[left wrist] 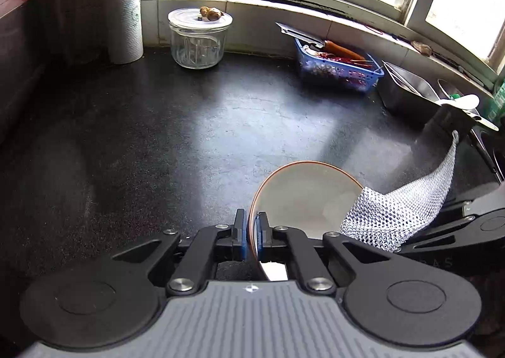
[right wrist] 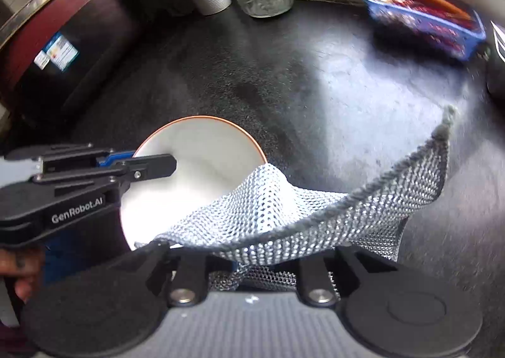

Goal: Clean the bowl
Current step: 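Keep scrubbing the bowl's inside with the mesh cloth in the right tool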

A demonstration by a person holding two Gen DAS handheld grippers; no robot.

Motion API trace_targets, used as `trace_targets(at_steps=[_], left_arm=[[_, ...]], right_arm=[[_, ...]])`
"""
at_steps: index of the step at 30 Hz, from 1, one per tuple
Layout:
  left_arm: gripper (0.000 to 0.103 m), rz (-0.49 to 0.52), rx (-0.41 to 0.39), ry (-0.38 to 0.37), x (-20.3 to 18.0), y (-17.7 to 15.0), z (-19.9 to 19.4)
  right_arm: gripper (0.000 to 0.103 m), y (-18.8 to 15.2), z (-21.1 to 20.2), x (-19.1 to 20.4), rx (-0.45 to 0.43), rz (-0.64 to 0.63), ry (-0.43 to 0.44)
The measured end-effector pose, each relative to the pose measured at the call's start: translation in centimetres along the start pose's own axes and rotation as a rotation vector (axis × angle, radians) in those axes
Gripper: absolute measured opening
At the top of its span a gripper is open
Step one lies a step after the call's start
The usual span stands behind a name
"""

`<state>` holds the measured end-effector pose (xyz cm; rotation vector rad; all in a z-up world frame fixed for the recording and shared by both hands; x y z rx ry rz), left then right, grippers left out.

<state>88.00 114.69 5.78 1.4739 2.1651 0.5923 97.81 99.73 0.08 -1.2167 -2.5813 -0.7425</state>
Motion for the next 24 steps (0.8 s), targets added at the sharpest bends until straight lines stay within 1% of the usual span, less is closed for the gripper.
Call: trace_targets(at_steps=[1,3,5,6,9,11,13,15,18,20,21,23,24], left_arm=[[0.005,0.007,0.000,0.004,-0.1,0.0,0.0],[0.005,-0.001,0.011,-0.002,0.2,0.1,-0.1],[0.005,0.018,0.033,-0.007,0.1,0.3,-0.1],[0.006,0.033,0.052,-0.017,0.1,0.5,-0.1],[0.006,0.069,0.125,-0.060,0.6,1.1,0.4],[0.008,0.104,0.155,-0.074,0.8,1.2,0.6],[0.008,0.136,0.203,-0.103,1.1,1.4,1.2],[0.009,0.165,0.227,-0.120,1.1,1.6,1.5],[0.009,0.190,0.235,-0.126,1.0,2.0,1.6],[0.009,0.184,0.265,-0.137,0.9,2.3,2.1],[0.009,0.180,0.267,-0.141,0.9,2.3,2.2],[0.009,0.191,0.258,-0.137,0.8,2.1,2.1],[0.006,0.191,0.243,-0.137,0.8,2.0,2.0]], right_arm=[[0.021,-0.3,0.1,-0.2,-0.008,0.051,0.013],[0.021,-0.6,0.4,-0.5,-0.017,0.110,0.036],[0.019,-0.5,0.5,-0.6,-0.019,0.086,0.049],[0.019,-0.4,0.5,-0.3,-0.012,0.040,0.040],[0.018,0.1,0.3,1.3,0.007,-0.152,-0.029],[0.017,0.3,0.4,2.6,0.012,-0.319,-0.075],[0.016,0.4,0.3,3.5,0.020,-0.433,-0.110],[0.016,0.5,0.3,4.4,0.025,-0.554,-0.156],[0.017,0.0,0.1,5.0,0.031,-0.713,-0.179],[0.018,-0.1,-0.1,5.1,0.036,-0.774,-0.180],[0.018,-0.2,-0.1,5.2,0.035,-0.796,-0.179],[0.018,-0.1,-0.1,5.3,0.026,-0.827,-0.175],[0.018,0.0,-0.1,5.1,0.024,-0.811,-0.172]])
Point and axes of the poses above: each gripper's, at about its wrist camera, not at the fingertips, and z roughly the way its jaws point, x to its left, y to its top, the point moved 1 cm from there along z, roughly the way its jaws point, and after that the axes turned 3 degrees about x, right-handed, at the moved point
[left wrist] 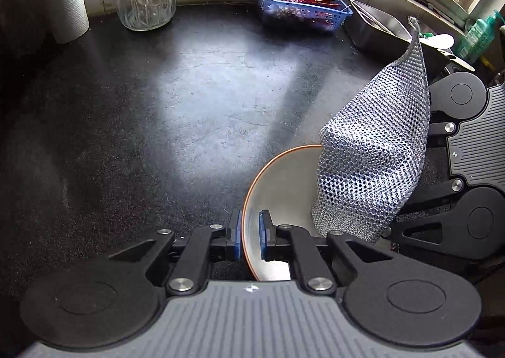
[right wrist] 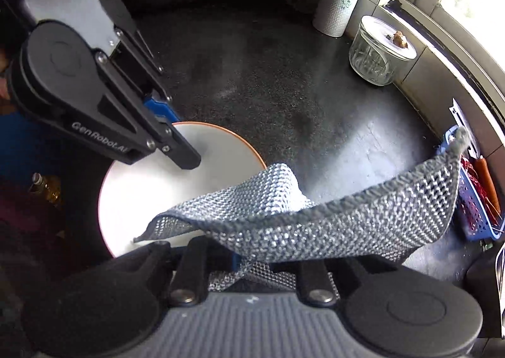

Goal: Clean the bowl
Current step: 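Keep scrubbing the bowl's inside with the mesh cloth in the right tool, then scrub the bowl's inner wall with the mesh cloth in the right tool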

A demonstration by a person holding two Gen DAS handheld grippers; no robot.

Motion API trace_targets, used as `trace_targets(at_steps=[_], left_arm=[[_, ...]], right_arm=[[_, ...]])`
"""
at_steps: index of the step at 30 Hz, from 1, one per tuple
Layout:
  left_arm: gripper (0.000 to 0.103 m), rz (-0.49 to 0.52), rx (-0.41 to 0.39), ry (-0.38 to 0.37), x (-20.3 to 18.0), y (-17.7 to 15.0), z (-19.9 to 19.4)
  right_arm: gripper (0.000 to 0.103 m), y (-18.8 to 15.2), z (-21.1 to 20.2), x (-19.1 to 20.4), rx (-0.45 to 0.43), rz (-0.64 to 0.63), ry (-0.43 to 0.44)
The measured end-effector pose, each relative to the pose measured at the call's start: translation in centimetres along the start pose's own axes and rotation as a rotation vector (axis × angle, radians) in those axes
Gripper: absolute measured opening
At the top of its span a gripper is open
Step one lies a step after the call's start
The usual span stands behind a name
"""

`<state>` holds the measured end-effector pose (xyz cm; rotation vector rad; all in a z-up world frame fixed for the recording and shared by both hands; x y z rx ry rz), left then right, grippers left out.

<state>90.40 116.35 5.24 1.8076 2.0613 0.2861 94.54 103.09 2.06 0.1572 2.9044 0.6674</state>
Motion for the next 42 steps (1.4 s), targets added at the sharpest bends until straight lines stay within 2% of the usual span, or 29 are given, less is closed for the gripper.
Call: trace_targets(at_steps=[3,6,8,10,12,17,19,24,29,36,39,42], left_arm=[[0.005,-0.011,-0.062,-0.003,-0.2,-0.4,-0.7],[0.005,-0.028,-0.117,0.045,-0.6,-0.6,-1.1],[0.005,-0.047,-0.125,0.046,-0.5,-0.5,-1.0],[0.005,-0.064,-0.148,0.066,-0.6,-0.5,-1.1],[0.005,-0.069,-0.178,0.095,-0.9,-0.6,-1.2],[0.005,-0.121,-0.222,0.129,-1.1,-0.9,-1.1],[0.006,-0.106,-0.221,0.141,-1.3,-1.0,-1.1],[0.006,-0.074,-0.163,0.120,-0.9,-0.7,-1.0],[0.007,-0.001,-0.065,0.078,-0.4,-0.2,-0.5],[0.007,0.058,0.045,0.032,0.1,0.4,0.4],[0.007,0.075,0.051,0.017,0.2,0.3,0.5],[0.007,0.057,0.006,0.004,0.2,-0.1,0.1]], right_arm=[[0.018,-0.4,0.1,-1.0,-0.001,0.097,0.022],[0.020,-1.1,0.3,-2.3,0.024,0.272,0.084],[0.020,-1.6,0.4,-3.0,0.031,0.389,0.120],[0.025,-1.9,0.7,-3.3,0.034,0.479,0.140],[0.025,-2.2,0.7,-3.3,0.031,0.578,0.165],[0.026,-2.9,0.6,-3.1,0.010,0.743,0.185],[0.026,-3.1,0.7,-3.1,-0.001,0.786,0.182],[0.023,-2.6,1.2,-3.1,-0.016,0.754,0.180],[0.017,-1.8,0.9,-2.4,-0.017,0.541,0.110],[0.017,-0.2,1.0,-1.2,-0.012,0.300,0.046],[0.017,-0.1,1.1,-1.3,-0.011,0.258,0.040],[0.018,-0.1,1.0,-1.6,-0.010,0.262,0.040]])
Point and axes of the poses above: each gripper's, at about its wrist camera, not at the fingertips, and z roughly the way its jaws point, x to its left, y to its top, the point moved 1 cm from there along z, roughly the way its jaws point, and after that the axes turned 3 degrees about x, right-handed, at the moved point
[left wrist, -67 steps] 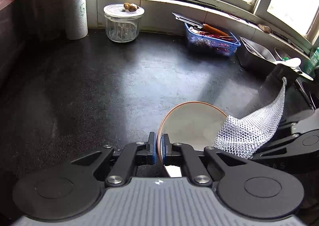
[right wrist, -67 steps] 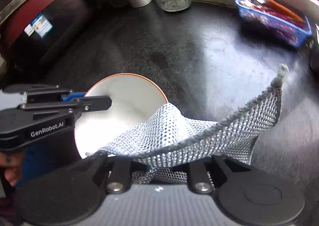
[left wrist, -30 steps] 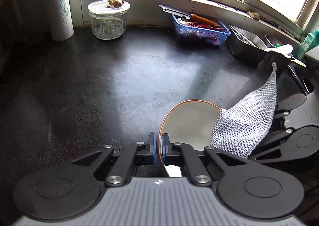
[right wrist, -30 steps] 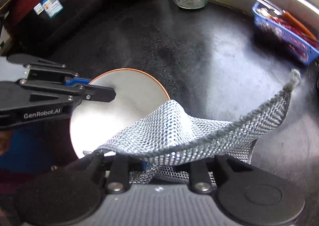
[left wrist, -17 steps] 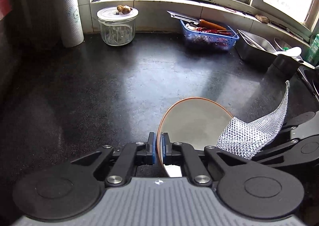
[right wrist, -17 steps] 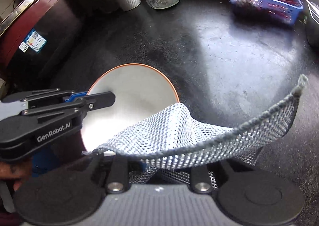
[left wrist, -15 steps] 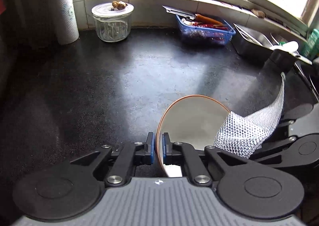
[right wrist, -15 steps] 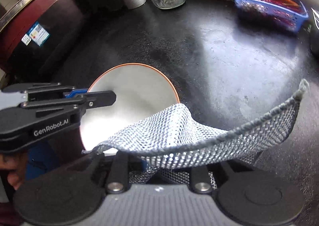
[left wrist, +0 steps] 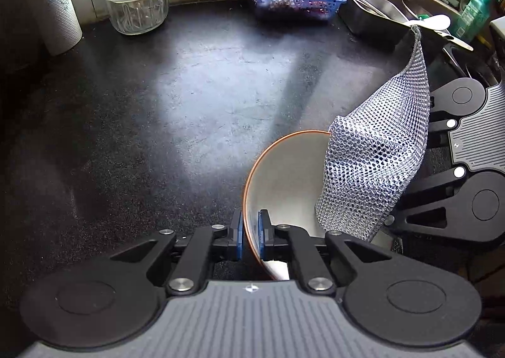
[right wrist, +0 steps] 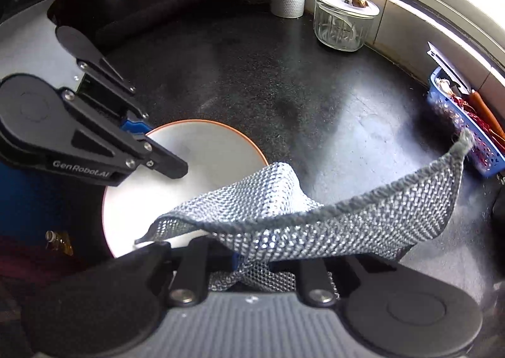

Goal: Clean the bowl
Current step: 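Scrub the bowl's inner wall with the mesh cloth in the right tool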

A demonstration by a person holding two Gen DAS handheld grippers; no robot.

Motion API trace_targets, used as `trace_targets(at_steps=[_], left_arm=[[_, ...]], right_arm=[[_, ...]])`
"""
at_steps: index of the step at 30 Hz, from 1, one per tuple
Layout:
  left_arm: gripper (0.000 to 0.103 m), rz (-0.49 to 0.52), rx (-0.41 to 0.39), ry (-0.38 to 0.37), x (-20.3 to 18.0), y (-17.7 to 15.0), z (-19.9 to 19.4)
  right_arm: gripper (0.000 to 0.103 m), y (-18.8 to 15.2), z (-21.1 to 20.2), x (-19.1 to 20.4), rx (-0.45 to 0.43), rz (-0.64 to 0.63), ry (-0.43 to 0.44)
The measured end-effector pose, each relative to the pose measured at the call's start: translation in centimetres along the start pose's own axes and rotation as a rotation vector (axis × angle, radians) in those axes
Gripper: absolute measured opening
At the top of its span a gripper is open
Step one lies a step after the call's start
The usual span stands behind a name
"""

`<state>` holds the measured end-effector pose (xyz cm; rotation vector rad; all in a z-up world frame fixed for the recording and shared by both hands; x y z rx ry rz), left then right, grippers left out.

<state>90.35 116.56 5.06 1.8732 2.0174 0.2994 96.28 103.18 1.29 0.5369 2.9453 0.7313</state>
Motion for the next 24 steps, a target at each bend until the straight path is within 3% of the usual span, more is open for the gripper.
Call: trace_targets(at_steps=[9,13,17,20,24], left_arm=[[0.005,-0.151,-0.142,0.067,-0.3,-0.3,-1.0],[0.006,-0.233,-0.163,0.078,0.0,-0.6,-0.9],[0.005,-0.253,-0.171,0.090,-0.1,-1.0,-0.9],[0.005,-0.249,-0.154,0.088,0.0,-1.0,-0.9],[0.006,-0.220,-0.086,0.046,0.5,-0.9,-0.6]], right_arm=[[0.023,-0.9,0.3,-1.9,0.038,0.320,0.100],[0.026,-1.6,0.1,-1.9,0.026,0.441,0.137],[0.027,-2.1,0.0,-2.0,0.015,0.542,0.160],[0.025,-2.3,0.2,-1.8,0.014,0.553,0.173],[0.022,-1.7,0.0,-1.6,0.027,0.422,0.164]])
Point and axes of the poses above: each gripper's, at about its wrist camera, not at the fingertips, and z roughly the way its jaws point, x to its left, y to its top, the point moved 1 cm from there along z, roughly the way its jaws point, and after that the axes turned 3 degrees about x, right-handed, at the moved point
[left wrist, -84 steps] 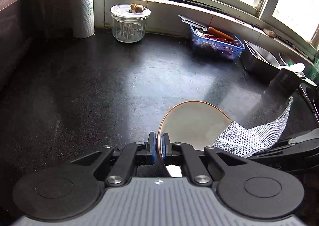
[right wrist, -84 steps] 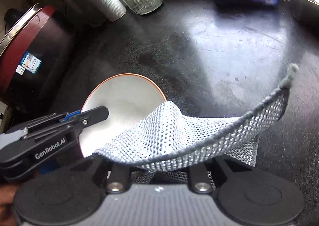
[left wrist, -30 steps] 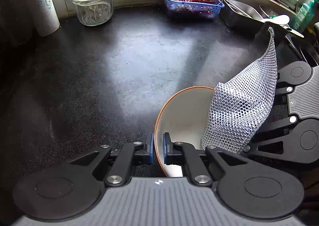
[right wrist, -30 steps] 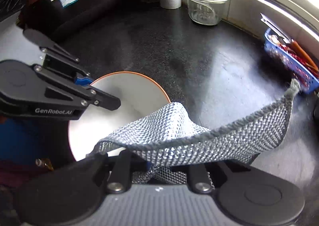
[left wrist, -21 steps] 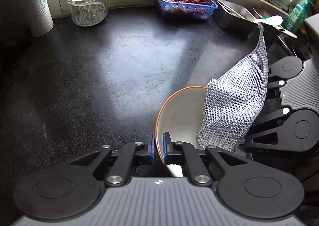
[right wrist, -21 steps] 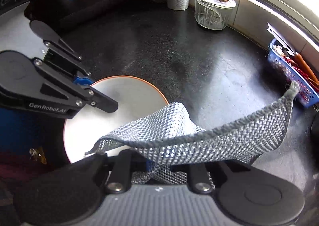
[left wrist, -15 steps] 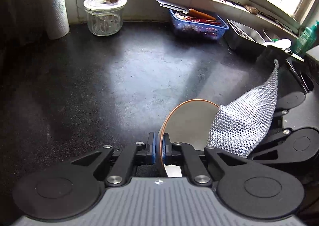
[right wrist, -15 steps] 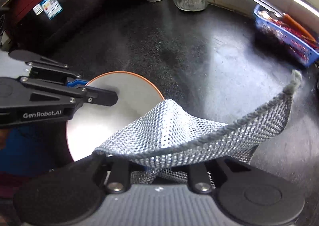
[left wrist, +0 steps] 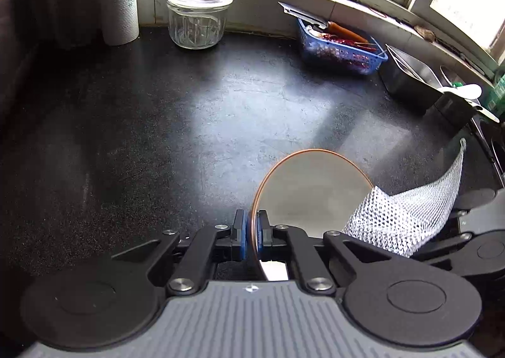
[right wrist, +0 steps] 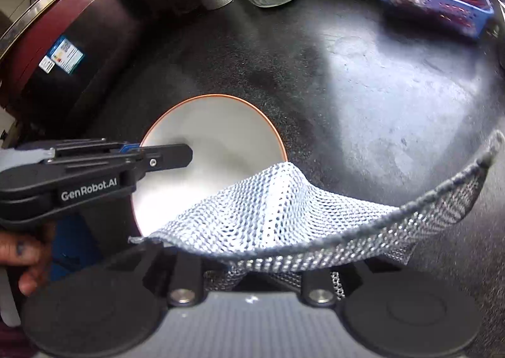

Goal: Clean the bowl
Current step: 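Scrub the bowl's inner wall with the mesh cloth in the right tool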

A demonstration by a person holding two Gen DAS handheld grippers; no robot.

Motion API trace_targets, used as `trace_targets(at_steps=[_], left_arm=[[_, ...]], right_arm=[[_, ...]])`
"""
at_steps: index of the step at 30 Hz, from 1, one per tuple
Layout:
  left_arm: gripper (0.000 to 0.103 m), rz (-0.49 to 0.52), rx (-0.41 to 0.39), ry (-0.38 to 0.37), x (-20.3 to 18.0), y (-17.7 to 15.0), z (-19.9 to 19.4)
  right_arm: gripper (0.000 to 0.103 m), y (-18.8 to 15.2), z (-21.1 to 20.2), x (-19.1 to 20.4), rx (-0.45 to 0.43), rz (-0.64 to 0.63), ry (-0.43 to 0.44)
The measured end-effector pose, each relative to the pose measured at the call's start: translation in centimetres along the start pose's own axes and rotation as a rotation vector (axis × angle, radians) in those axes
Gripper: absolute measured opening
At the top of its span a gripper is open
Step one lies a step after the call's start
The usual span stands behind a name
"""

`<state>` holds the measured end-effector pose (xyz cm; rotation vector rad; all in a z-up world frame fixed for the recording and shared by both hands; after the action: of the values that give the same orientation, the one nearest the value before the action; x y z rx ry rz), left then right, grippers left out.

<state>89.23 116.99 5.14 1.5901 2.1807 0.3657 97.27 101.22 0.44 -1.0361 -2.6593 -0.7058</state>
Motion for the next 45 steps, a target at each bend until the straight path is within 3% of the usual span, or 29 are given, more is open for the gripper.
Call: trace_targets(at_steps=[6,9,14,18,19,20,29,32,34,45], left_arm=[[0.013,0.086,0.094,-0.073,-0.2,0.1,0.4],[0.014,0.130,0.115,-0.074,-0.6,0.4,0.6],[0.014,0.103,0.146,-0.092,-0.5,1.0,1.1],[0.013,0.086,0.143,-0.094,-0.3,0.9,1.4],[0.006,0.083,0.131,-0.084,-0.3,0.9,1.4],[0.006,0.071,0.115,-0.078,-0.2,0.7,1.4],[0.007,-0.117,0.013,-0.020,0.0,-0.3,0.6],[0.007,-0.131,0.020,-0.022,0.1,-0.1,0.6],[0.006,-0.085,0.030,-0.020,-0.2,0.0,0.7],[0.007,-0.058,0.052,-0.027,-0.6,-0.3,0.9]], right_arm=[[0.020,1.4,0.1,1.2,0.042,-0.306,-0.098],[0.019,1.8,0.0,2.3,0.052,-0.504,-0.172],[0.018,1.4,0.3,3.2,0.048,-0.638,-0.200],[0.018,1.1,-0.2,2.6,0.035,-0.601,-0.194],[0.018,1.1,-0.2,2.5,0.034,-0.576,-0.190],[0.017,1.2,-0.3,2.3,0.032,-0.552,-0.187],[0.020,0.7,-1.0,0.4,0.035,-0.169,-0.105],[0.020,-0.1,-1.3,0.1,0.007,-0.067,-0.083],[0.020,-0.4,-1.4,-0.3,-0.021,-0.010,-0.059],[0.010,0.4,-3.5,-1.0,-0.101,0.014,-0.066]])
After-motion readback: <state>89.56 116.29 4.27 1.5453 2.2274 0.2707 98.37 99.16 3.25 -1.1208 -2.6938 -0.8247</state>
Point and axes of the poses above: each gripper's, at about its wrist camera, not at the fingertips, and z roughly the way its jaws point, x to its left, y to its top, the point moved 1 cm from there along z, roughly the way its jaws point, and after that the axes turned 3 degrees about x, right-handed, at the moved point
